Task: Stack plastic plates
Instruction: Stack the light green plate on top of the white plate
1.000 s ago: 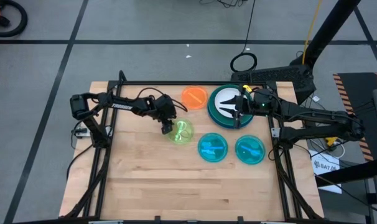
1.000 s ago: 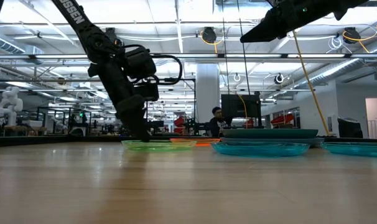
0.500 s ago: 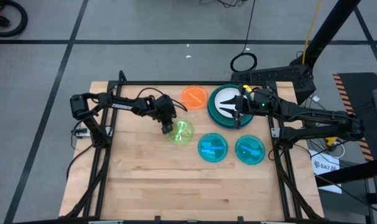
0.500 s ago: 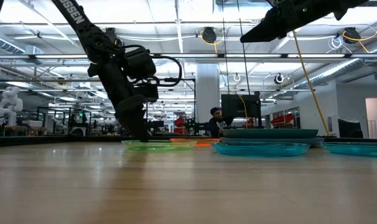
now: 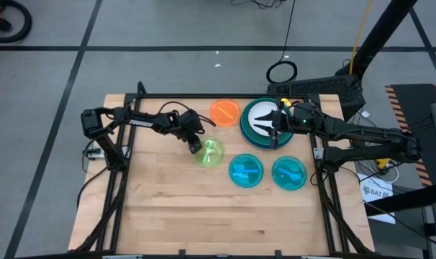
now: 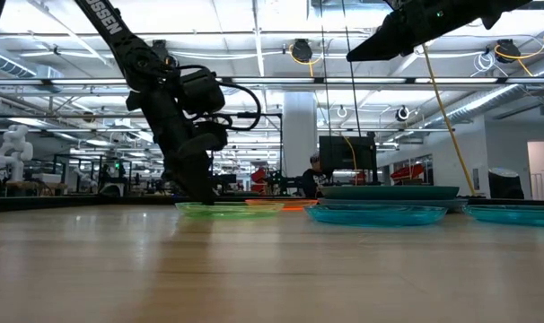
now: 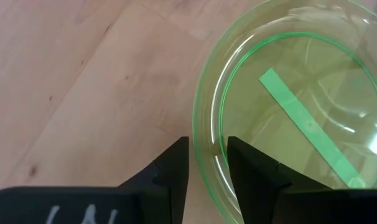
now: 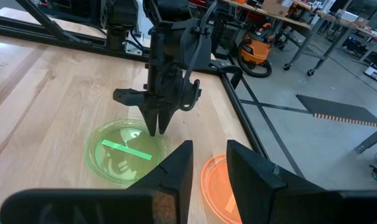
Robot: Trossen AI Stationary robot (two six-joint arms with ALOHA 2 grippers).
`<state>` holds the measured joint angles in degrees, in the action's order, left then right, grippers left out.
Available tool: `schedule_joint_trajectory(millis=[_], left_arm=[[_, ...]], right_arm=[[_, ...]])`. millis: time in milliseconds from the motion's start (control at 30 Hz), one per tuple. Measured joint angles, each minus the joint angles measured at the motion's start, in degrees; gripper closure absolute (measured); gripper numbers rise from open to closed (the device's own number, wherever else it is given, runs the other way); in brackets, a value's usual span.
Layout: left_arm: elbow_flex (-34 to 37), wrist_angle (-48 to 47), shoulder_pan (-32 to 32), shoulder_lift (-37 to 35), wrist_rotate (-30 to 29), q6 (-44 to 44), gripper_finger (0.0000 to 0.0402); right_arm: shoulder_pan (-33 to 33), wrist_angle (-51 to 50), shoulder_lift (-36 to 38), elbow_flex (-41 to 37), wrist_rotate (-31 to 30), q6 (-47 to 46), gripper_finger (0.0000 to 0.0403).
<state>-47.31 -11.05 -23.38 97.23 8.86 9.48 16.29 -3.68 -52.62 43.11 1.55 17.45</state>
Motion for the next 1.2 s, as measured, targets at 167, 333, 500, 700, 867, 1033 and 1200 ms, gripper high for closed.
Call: schedule_joint_trajectory(millis=[167, 333, 500, 700, 867, 1033, 1200], left_arm=[[0.0, -0.8, 0.0, 0.0, -0.1, 1.2, 0.0288], [0.0, -2.1, 0.0, 0.0, -2.3, 1.0, 0.0320], [0.0, -2.1, 0.0, 0.0, -3.0, 1.2, 0.0365], [0.0, -2.1, 0.0, -0.1, -3.1, 1.7, 0.0377], [0.0, -2.1, 0.0, -0.1, -3.1, 3.9, 0.0378], [0.0, -2.3, 0.0, -0.6, -3.2, 5.3, 0.0378], [0.0, -2.5, 0.4, -2.9, -3.4, 5.3, 0.0379]], right_arm=[[0.0, 0.0, 0.0, 0.0, 0.0, 0.0, 0.0312], [0.0, 0.0, 0.0, 0.0, 0.0, 0.0, 0.0312], [0.0, 0.0, 0.0, 0.0, 0.0, 0.0, 0.0312], [0.0, 0.0, 0.0, 0.0, 0.0, 0.0, 0.0312], [0.0, 0.0, 0.0, 0.0, 0.0, 0.0, 0.0312], [0.0, 0.0, 0.0, 0.0, 0.0, 0.0, 0.0312], [0.0, 0.0, 0.0, 0.0, 0.0, -0.1, 0.0312]])
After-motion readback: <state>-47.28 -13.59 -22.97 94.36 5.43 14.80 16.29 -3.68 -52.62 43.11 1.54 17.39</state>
